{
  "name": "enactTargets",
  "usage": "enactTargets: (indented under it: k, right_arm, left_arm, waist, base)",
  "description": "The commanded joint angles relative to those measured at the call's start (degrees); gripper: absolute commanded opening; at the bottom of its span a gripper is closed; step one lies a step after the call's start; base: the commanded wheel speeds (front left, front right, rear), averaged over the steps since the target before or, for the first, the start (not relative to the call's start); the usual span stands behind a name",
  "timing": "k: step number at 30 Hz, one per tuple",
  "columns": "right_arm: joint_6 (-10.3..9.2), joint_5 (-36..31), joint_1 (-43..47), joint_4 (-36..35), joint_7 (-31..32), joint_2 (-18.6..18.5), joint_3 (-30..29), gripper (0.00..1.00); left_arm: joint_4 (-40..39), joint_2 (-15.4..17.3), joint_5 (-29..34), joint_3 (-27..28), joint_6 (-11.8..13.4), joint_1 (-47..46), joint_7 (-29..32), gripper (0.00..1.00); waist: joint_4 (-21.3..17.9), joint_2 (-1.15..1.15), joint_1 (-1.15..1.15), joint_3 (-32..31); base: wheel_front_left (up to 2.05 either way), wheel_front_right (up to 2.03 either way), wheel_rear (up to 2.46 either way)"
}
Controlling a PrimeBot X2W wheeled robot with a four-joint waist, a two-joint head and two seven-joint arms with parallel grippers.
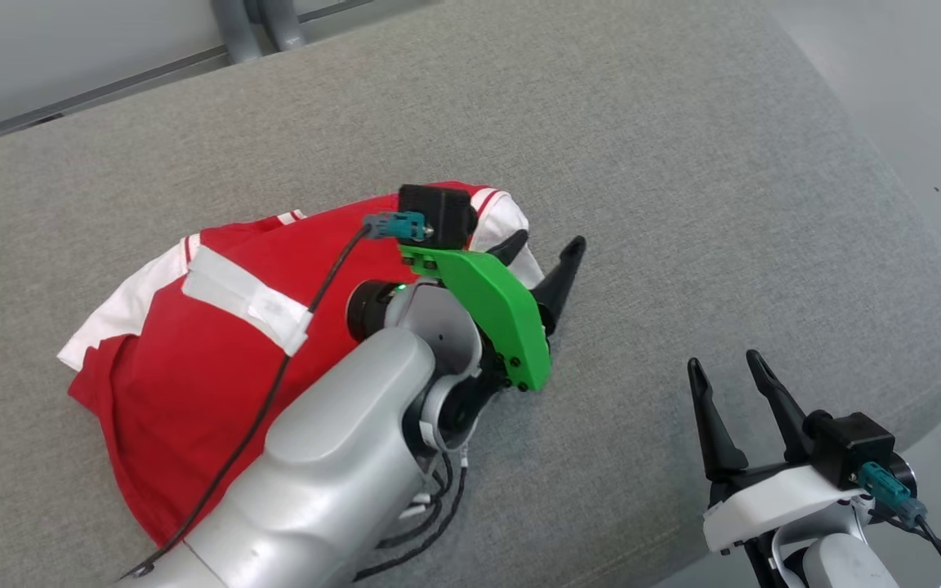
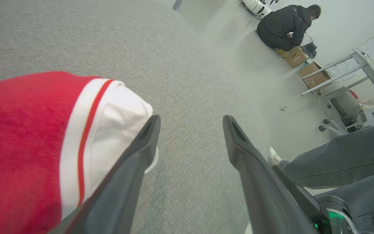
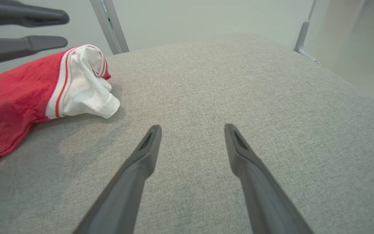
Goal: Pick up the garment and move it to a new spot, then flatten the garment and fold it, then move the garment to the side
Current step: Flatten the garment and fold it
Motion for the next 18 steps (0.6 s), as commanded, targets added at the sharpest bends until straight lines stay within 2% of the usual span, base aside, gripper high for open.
enactTargets:
  k: [1, 3, 6, 11, 13, 18]
  right_arm:
    - [0.01, -0.52, 0.72, -0.32, -0.17, -0.10, -0.21, 1.00]
    - [0.01, -1.07, 1.22, -0.62, -0.17, -0.10, -0.61, 1.00]
    - [0.01, -1.90, 1.95, -1.28, -0.17, -0.12, -1.74, 1.00]
    - [0.01, -3.34, 3.31, -2.65, -0.17, -0.16, -2.51, 1.00]
    - [0.01, -3.96, 3.98, -3.10, -0.17, -0.14, -2.55, 1.00]
    - [0.01, -5.53, 5.43, -4.60, -0.17, -0.14, -3.30, 1.00]
  left_arm:
    - [-2.05, 0.06, 0.94, -1.21, -0.31, 1.14, -0.72, 1.00]
    - [-5.43, 0.51, 1.68, -2.53, -0.22, 2.44, -1.01, 1.00]
    - [-11.69, 3.39, 3.97, -3.74, 1.48, 4.83, -2.03, 1.00]
    - [-21.65, 10.24, 7.11, -2.58, 6.90, 11.69, -6.93, 1.00]
    - [-24.56, 14.02, 8.90, -1.78, 9.67, 14.59, -9.41, 1.00]
    - [-30.20, 19.71, 9.03, 2.37, 15.63, 24.72, -16.33, 1.00]
  waist:
    - [2.84, 0.63, 0.00, -2.03]
    - [4.26, 0.63, 0.00, -2.70]
    - [6.72, 0.63, 0.00, -3.66]
    - [10.40, 0.63, 0.00, -5.74]
    - [11.58, 0.63, 0.00, -6.98]
    - [14.01, 0.63, 0.00, -10.47]
  base:
    - [0.00, 0.00, 0.00]
    - [0.00, 0.00, 0.00]
    - [0.00, 0.00, 0.00]
    - [0.00, 0.00, 0.00]
    - [0.00, 0.00, 0.00]
    - [0.00, 0.00, 0.00]
